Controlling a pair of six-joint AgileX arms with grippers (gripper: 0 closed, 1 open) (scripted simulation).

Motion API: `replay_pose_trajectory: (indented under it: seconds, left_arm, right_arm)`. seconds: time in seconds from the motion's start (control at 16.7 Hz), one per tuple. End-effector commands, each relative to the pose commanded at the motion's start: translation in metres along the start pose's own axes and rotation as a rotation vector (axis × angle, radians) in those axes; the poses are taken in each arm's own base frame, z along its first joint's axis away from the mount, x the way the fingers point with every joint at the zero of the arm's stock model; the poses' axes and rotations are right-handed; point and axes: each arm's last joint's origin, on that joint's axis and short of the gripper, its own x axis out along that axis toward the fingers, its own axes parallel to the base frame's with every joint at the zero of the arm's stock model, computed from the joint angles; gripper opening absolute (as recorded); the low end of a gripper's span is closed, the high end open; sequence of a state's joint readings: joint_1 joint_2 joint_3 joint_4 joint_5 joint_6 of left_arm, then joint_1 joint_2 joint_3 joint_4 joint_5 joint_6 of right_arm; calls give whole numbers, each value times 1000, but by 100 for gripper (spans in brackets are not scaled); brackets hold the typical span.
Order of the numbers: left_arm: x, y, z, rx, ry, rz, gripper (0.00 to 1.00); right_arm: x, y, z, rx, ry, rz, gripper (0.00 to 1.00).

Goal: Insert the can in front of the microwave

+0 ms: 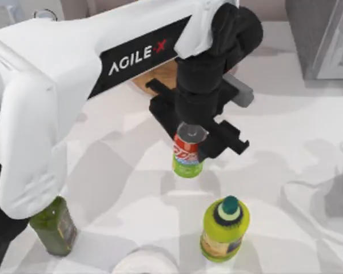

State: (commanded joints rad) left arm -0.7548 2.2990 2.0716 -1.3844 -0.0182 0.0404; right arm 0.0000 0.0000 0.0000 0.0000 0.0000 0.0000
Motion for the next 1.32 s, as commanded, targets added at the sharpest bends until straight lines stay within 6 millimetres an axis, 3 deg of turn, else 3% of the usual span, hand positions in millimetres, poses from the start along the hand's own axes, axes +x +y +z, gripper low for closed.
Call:
replay_pose_trajectory:
  seconds: [0.24, 0.54, 0.78, 1.02, 1.32]
  left_arm:
    - [-11, 98, -39, -101, 81, 31, 0]
    - [-25, 228, -129, -360, 115, 14, 0]
    - [-11, 304, -193, -612, 55, -21, 0]
    - [7, 340, -216, -759, -29, -35, 0]
    - [7, 341, -215, -759, -32, -33, 0]
  right_arm:
    - [0, 0, 0, 0, 0, 0, 100]
    - [0, 0, 0, 0, 0, 0, 100]
    - [0, 0, 0, 0, 0, 0, 100]
    - [0, 0, 0, 0, 0, 0, 100]
    - [0, 0, 0, 0, 0, 0, 100]
